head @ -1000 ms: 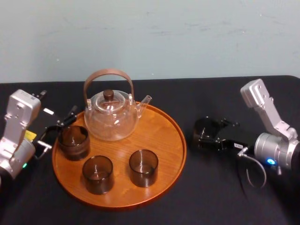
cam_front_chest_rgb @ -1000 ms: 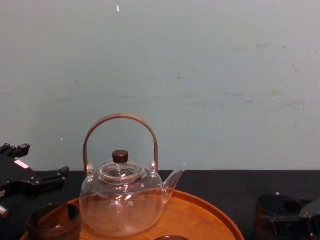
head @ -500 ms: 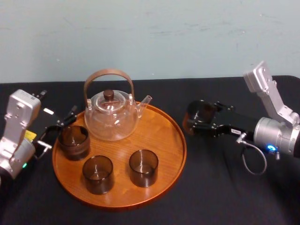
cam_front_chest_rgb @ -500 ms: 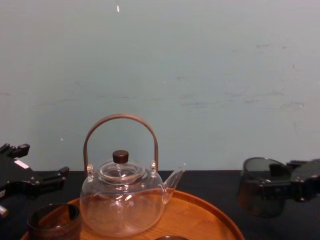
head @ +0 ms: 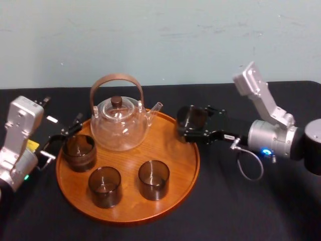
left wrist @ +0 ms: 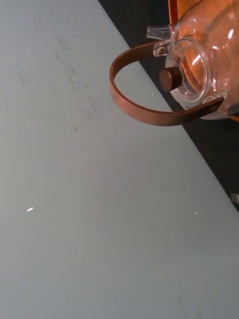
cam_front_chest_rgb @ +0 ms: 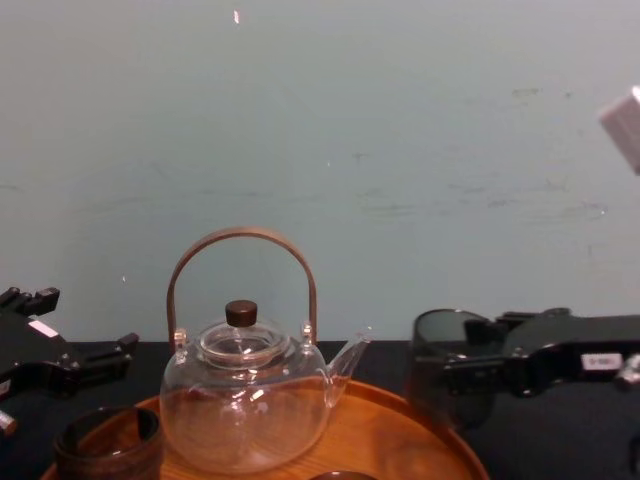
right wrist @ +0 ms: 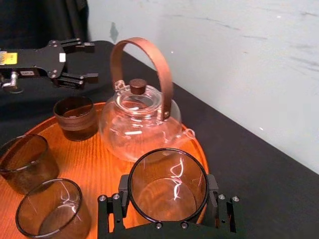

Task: Pick up the glass from the table and place it on the tray.

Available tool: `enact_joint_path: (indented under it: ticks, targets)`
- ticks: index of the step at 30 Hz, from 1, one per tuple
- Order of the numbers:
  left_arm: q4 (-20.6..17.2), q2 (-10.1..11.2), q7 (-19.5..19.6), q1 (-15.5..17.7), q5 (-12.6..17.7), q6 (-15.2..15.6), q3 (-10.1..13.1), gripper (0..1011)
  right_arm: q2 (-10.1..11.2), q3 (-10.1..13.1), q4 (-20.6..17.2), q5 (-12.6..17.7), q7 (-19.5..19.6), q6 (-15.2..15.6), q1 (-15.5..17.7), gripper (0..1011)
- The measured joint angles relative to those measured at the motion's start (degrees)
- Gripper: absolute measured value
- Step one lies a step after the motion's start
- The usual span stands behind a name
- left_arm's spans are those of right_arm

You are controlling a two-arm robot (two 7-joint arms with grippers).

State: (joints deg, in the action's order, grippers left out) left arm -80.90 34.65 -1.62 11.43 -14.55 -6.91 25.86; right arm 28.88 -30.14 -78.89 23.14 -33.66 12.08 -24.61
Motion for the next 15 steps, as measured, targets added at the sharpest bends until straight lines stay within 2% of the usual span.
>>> enact_joint_path:
  ticks: [15]
  targets:
    - [0.00,0.00,0.00,0.00,0.01,0.00,0.00,1001,-3.50,-3.53,6.11,-2.00,-1.17,-1.94,-3.21,904]
